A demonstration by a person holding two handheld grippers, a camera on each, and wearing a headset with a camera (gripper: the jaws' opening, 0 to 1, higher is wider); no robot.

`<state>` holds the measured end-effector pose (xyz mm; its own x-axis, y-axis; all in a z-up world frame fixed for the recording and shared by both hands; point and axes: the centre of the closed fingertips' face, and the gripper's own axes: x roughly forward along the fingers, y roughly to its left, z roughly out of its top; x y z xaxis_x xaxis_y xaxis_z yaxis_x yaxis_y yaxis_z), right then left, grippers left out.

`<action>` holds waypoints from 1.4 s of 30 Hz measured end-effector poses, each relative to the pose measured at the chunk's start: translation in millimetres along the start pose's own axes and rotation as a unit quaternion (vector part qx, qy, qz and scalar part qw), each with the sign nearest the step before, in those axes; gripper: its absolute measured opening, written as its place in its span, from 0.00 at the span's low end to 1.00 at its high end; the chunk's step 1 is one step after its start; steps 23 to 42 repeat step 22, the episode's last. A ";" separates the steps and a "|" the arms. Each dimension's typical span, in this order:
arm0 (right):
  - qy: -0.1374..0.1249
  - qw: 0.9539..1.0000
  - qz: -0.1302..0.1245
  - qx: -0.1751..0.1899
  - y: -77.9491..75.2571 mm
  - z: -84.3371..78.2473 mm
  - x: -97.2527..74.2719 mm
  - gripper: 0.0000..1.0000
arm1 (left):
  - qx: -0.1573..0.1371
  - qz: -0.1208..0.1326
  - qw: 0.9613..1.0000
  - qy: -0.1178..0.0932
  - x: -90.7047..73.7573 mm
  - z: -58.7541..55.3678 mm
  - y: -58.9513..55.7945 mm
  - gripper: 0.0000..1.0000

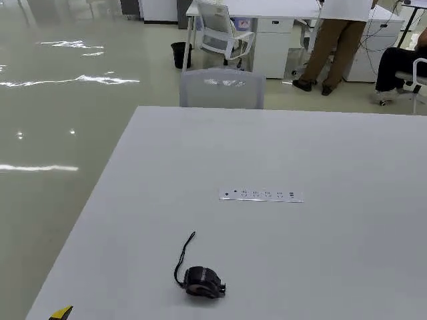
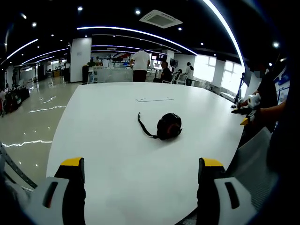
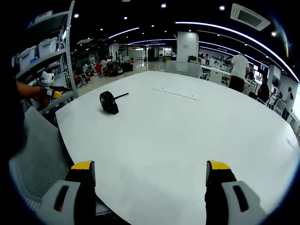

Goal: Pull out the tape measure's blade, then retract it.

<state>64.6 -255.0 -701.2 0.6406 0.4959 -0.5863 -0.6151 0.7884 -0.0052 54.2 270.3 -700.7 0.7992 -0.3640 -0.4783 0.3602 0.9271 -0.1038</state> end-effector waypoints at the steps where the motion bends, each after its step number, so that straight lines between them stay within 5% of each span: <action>1: 0.001 1.000 -0.001 -0.001 -2.9 -2.8 -0.8 1.00 | 0.001 0.000 1.000 0.002 -0.2 -0.5 -0.1 0.99; 6: 0.005 1.000 -0.009 0.001 -7.6 -10.2 -6.4 1.00 | 0.003 -0.008 1.000 0.005 -2.4 -1.3 -5.2 0.99; 11: 0.005 1.000 -0.012 0.001 -11.6 -13.7 -7.2 1.00 | 0.002 -0.007 1.000 0.004 -2.6 -4.8 2.9 0.99; 17: -0.010 1.000 -0.007 0.008 -9.8 -8.0 -8.2 1.00 | -0.004 -0.001 1.000 0.010 -3.1 -4.5 3.2 0.99; 42: -0.001 1.000 -0.013 0.007 -12.9 -10.8 -10.0 1.00 | 0.000 -0.002 1.000 0.007 -3.0 -2.0 -0.3 0.99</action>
